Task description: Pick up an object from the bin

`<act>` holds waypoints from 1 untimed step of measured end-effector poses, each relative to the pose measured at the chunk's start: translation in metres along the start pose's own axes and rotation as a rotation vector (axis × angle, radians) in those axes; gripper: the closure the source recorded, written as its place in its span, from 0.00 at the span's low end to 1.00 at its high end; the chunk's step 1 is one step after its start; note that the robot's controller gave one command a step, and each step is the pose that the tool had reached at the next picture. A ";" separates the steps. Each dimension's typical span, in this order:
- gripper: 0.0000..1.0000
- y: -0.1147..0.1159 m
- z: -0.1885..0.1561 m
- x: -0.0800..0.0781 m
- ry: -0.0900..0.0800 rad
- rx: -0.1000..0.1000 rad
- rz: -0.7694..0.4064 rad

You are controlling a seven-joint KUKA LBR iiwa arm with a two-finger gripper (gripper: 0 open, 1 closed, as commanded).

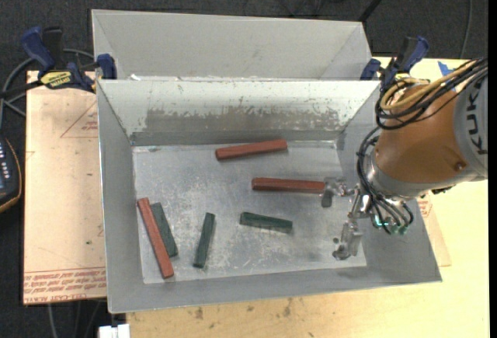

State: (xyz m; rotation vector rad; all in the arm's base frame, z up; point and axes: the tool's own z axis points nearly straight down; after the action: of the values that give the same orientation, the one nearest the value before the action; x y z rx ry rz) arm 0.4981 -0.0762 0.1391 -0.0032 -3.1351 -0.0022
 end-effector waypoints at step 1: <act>0.00 0.095 0.072 -0.051 -0.007 -0.004 -0.082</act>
Offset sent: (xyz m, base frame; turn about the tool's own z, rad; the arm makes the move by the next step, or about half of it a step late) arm 0.0502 0.0887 -0.0691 -0.0729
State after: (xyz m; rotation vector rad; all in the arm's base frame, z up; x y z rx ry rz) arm 0.5485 0.0190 0.0669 0.1249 -3.1392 -0.0084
